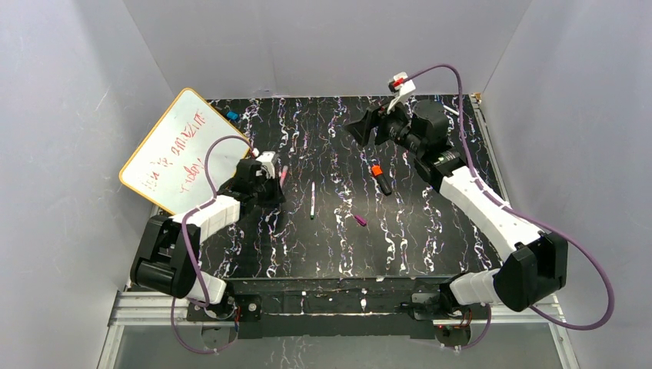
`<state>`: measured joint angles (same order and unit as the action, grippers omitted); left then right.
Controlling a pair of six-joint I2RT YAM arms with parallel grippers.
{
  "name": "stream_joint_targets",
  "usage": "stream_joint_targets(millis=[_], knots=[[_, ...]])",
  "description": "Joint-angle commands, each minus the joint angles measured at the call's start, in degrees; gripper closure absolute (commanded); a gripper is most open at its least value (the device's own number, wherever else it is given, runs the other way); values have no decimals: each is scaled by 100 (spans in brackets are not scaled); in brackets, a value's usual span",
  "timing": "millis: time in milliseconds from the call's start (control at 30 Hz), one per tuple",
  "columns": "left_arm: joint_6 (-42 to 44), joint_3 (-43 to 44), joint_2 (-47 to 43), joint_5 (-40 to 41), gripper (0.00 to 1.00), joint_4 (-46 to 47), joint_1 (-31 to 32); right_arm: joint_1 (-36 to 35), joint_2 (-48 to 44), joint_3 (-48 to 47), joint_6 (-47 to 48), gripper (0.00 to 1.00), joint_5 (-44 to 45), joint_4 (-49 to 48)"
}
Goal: Insert the pens into the pen caps
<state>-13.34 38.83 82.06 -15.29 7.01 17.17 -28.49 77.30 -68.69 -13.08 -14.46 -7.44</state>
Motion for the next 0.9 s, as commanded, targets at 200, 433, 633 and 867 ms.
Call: stream_joint_targets(millis=[200,433,633,867], knots=[[-440,272,308,1595,100,-1270,352,77,-290,462,34,18,12,-7],[-451,444,740,1836,93,-1361,632,141,-545,716,9,15,35,-30],[-473,616,1035,1827,87,-1444,673,199,-731,808,3,14,15,6],[-414,740,1120,1940,58,-1580,700,208,-820,793,-6,13,-56,58]])
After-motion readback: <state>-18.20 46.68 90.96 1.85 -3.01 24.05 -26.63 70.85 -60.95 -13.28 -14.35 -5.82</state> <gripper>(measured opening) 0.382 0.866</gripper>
